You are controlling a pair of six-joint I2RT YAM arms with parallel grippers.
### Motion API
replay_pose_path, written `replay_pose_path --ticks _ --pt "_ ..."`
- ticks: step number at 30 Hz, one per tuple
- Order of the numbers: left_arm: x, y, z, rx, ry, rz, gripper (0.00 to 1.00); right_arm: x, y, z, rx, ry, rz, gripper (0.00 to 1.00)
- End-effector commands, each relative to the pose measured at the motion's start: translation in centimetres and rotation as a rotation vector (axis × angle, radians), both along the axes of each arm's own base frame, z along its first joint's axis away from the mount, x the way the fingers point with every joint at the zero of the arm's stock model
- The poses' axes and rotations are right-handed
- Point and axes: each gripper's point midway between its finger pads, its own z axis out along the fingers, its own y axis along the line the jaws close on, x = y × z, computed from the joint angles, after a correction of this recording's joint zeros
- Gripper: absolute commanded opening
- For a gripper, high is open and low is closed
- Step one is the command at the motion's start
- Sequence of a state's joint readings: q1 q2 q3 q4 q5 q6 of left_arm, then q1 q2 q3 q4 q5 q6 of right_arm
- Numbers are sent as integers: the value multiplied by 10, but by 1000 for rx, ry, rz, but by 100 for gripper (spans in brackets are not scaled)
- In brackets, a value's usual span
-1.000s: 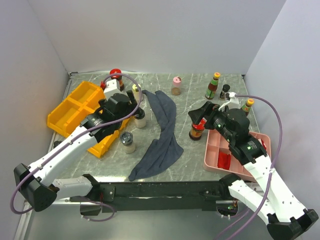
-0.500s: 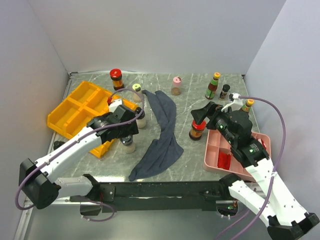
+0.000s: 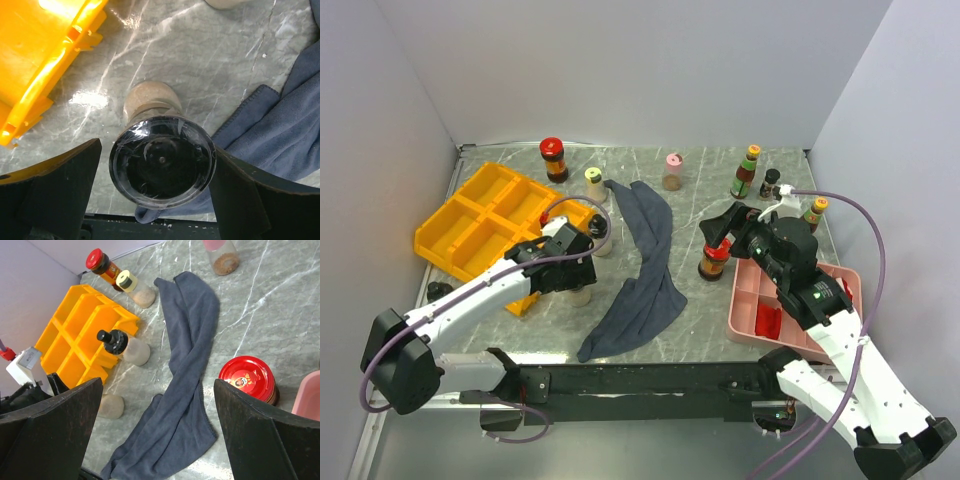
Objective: Organize the condiment bottles
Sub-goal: Pick up the bottle from the center of the board.
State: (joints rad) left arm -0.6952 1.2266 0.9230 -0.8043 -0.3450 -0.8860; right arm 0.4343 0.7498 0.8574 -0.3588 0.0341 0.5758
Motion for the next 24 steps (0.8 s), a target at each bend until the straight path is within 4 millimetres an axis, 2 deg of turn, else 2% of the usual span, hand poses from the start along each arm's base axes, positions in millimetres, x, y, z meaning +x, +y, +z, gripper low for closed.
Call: replay_pose_path --ticks 1,4,5,7,8,12,13,16,19,21,24 --pt "6 -8 5 -45 -37 5 88 4 1 7 10 -35 -5 100" --pt "8 -5 5 -28 -43 16 82 3 -1 8 7 -40 -13 100" --pt "9 -5 6 -26 -45 17 73 3 -1 7 4 -39 -12 100" --pt "10 -5 7 -23 -49 22 64 2 -3 7 3 -42 -17 100" --pt "10 -4 9 -23 -50 25 56 2 -3 7 1 -42 -16 100" --pt "10 -6 17 -32 -57 8 35 1 -4 8 0 -49 -20 100" --pt "10 -7 19 -38 -57 0 21 1 -5 8 -2 -50 -21 100" --pt "6 -7 28 -42 -56 -23 1 1 -6 8 -9 -49 -27 100" --pt "4 -3 45 -35 -73 -37 1 1 -8 7 -12 -47 -35 100" --pt "6 -2 65 -43 -114 -55 1 1 -7 8 -12 -46 -30 100" --pt "10 11 96 -16 -183 -27 1 0 -6 8 -18 -44 -19 100"
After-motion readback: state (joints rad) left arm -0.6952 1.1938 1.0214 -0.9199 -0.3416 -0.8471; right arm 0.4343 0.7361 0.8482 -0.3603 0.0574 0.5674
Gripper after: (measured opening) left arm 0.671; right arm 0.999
